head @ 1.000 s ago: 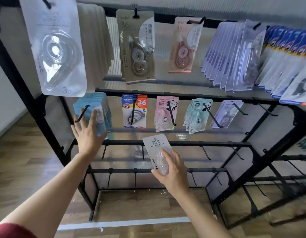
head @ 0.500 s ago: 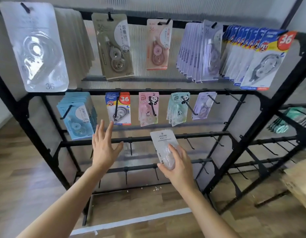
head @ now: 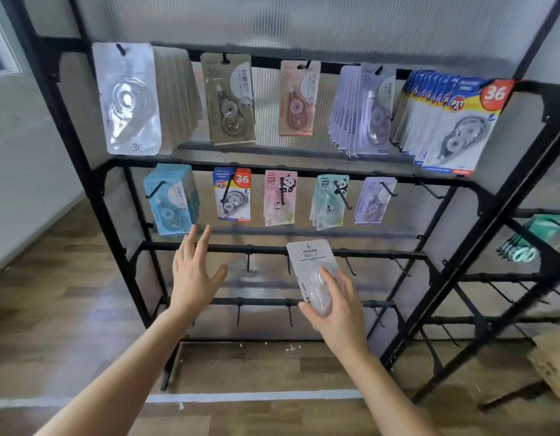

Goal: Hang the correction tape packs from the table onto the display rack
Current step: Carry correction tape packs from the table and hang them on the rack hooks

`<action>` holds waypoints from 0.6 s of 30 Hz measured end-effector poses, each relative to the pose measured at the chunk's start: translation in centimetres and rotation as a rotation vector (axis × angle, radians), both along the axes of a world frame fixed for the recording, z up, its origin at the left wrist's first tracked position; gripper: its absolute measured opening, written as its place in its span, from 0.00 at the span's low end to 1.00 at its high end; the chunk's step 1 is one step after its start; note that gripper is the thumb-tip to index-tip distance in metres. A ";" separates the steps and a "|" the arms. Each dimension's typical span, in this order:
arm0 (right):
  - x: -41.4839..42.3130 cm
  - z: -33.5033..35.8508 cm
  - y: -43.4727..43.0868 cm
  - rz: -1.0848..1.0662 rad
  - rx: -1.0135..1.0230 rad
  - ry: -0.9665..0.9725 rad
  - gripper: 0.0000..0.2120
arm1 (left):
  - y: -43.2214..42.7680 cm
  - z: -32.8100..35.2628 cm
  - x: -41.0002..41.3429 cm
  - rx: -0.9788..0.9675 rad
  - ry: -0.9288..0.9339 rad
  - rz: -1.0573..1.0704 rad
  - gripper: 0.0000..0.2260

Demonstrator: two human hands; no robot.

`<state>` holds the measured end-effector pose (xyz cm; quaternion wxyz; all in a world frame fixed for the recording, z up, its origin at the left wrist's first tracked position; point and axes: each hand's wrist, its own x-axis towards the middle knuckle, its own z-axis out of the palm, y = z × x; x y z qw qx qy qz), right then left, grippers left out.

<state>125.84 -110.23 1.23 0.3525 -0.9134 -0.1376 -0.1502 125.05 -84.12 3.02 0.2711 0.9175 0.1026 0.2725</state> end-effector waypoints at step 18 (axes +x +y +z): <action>-1.4 0.0 -8.6 -0.184 0.128 -0.082 0.33 | -10.4 2.2 1.8 0.019 -0.006 -0.223 0.34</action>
